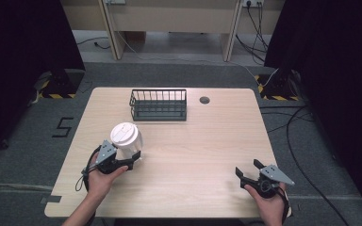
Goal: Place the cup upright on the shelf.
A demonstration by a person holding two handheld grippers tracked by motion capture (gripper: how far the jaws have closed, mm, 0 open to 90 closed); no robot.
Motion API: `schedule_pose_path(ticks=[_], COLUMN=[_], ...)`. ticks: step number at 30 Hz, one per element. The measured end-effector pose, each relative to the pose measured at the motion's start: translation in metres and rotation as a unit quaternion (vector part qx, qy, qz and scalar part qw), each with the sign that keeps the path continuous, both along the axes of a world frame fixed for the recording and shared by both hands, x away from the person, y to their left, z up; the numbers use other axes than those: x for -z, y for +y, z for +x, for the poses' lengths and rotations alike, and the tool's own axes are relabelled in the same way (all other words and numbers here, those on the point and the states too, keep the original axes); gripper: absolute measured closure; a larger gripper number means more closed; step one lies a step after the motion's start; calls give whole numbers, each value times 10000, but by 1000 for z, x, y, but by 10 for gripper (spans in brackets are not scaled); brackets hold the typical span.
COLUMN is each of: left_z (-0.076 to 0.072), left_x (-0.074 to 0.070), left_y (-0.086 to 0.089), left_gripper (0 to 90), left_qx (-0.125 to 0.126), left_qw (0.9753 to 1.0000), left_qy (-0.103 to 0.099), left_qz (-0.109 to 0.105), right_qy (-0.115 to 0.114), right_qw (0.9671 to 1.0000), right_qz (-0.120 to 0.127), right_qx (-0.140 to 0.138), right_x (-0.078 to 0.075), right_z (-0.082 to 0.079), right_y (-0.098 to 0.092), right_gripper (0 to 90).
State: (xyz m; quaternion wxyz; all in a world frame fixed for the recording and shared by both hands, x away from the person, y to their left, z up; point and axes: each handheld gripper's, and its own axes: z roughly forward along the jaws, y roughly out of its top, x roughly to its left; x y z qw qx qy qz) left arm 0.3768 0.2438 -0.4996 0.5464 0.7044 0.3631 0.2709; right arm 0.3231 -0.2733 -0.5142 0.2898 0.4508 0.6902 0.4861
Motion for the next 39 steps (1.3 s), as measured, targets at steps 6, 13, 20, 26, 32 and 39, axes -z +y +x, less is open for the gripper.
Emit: schedule_pose_path(ticks=[6, 13, 20, 26, 32, 39], left_z=[3, 8, 14, 18, 24, 29], left_x=[-4, -12, -18, -23, -26, -30], left_y=[-3, -4, -4, -5, -6, -6], left_gripper=[179, 179, 180, 180, 179, 180], left_qx=[22, 13, -13, -27, -16, -13], left_qw=[10000, 10000, 9999, 9999, 9999, 9999], left_qy=[-19, -71, -91, -112, -108, -123], left_qz=[63, 48, 66, 98, 104, 94], right_qy=[4, 9, 6, 6, 9, 16], right_qw=[10000, 10000, 10000, 10000, 10000, 10000], right_qz=[8, 8, 2, 2, 3, 5], right_qx=[4, 9, 9, 6, 9, 14], right_x=[0, 0, 0, 0, 0, 0], right_z=[0, 0, 0, 0, 0, 0], right_y=[0, 0, 0, 0, 0, 0], right_gripper=[172, 172, 172, 172, 172, 173])
